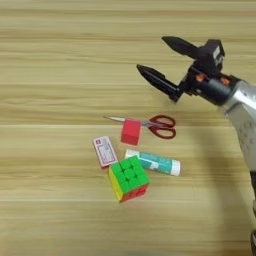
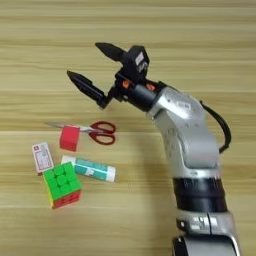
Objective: Move the objects on the table
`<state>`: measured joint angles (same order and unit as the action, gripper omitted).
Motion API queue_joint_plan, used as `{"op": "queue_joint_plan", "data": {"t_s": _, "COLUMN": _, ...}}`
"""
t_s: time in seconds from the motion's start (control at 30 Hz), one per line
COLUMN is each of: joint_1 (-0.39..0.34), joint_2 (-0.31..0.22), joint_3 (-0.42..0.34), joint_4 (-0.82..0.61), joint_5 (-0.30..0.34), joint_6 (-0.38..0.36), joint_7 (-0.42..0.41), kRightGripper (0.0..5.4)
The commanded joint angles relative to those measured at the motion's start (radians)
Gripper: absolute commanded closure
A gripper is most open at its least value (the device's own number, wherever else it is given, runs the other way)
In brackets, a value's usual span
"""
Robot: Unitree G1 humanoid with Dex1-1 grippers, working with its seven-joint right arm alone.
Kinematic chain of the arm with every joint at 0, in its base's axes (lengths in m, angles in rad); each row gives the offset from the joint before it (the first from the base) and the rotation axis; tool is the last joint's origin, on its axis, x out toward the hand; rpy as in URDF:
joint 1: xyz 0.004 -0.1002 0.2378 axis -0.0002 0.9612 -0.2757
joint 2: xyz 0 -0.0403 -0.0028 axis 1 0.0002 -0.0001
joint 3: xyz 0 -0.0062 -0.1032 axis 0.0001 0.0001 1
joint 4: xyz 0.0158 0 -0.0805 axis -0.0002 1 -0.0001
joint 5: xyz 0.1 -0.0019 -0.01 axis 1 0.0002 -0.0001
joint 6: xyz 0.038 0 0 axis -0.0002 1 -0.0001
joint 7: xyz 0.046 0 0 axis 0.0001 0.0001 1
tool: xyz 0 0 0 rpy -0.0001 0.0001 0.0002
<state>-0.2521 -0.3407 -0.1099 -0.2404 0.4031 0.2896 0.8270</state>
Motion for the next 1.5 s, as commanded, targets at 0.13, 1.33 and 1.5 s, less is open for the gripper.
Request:
{"op": "queue_joint_plan", "data": {"t_s": 0.13, "joint_1": 0.184, "joint_2": -0.06, "joint_3": -0.079, "joint_4": -0.262, "joint_5": 0.088, "joint_6": 0.05, "joint_7": -0.049, "kRightGripper": 0.07}}
{"op": "queue_joint_plan", "data": {"t_s": 1.33, "joint_1": 0.674, "joint_2": -0.094, "joint_3": 0.365, "joint_4": -0.612, "joint_5": -0.247, "joint_6": 0.128, "joint_7": -0.318, "kRightGripper": 0.07}}
{"op": "queue_joint_plan", "data": {"t_s": 1.5, "joint_1": 0.69, "joint_2": -0.077, "joint_3": 0.47, "joint_4": -0.553, "joint_5": -0.367, "joint_6": 0.066, "joint_7": -0.373, "kRightGripper": 0.07}}
